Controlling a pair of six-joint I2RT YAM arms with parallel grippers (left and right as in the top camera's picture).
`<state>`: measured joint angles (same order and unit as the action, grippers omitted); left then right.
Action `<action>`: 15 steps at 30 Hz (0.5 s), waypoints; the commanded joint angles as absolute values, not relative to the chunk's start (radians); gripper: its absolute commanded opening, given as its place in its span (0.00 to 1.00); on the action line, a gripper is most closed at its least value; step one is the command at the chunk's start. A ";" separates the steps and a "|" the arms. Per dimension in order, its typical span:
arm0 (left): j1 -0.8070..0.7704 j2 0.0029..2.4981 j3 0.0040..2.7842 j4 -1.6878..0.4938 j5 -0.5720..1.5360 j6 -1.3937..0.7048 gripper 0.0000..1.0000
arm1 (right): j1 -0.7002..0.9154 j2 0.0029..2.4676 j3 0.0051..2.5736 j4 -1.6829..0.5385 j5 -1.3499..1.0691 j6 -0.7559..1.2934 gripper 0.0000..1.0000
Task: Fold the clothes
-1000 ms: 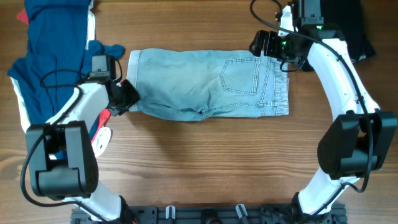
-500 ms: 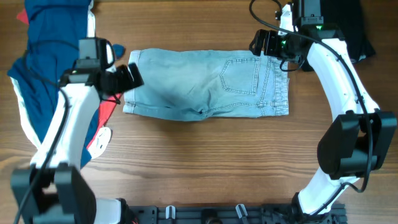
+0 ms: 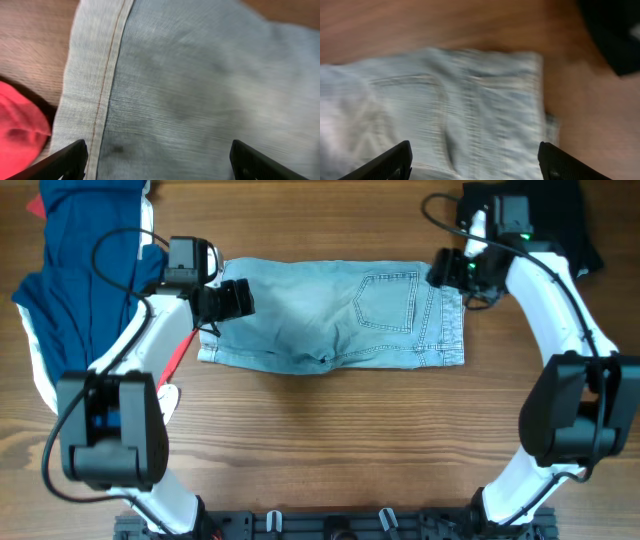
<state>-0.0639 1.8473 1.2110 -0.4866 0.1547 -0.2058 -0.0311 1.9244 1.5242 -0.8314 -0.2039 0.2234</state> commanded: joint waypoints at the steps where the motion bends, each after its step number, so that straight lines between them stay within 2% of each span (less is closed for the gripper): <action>1: -0.065 1.887 1.212 -0.480 0.175 -0.187 0.91 | -0.068 1.925 1.468 -0.855 -0.214 0.237 0.82; 15: -0.105 1.971 1.211 -0.482 0.175 -0.195 0.92 | -0.080 1.927 1.248 -0.857 -0.152 0.299 0.89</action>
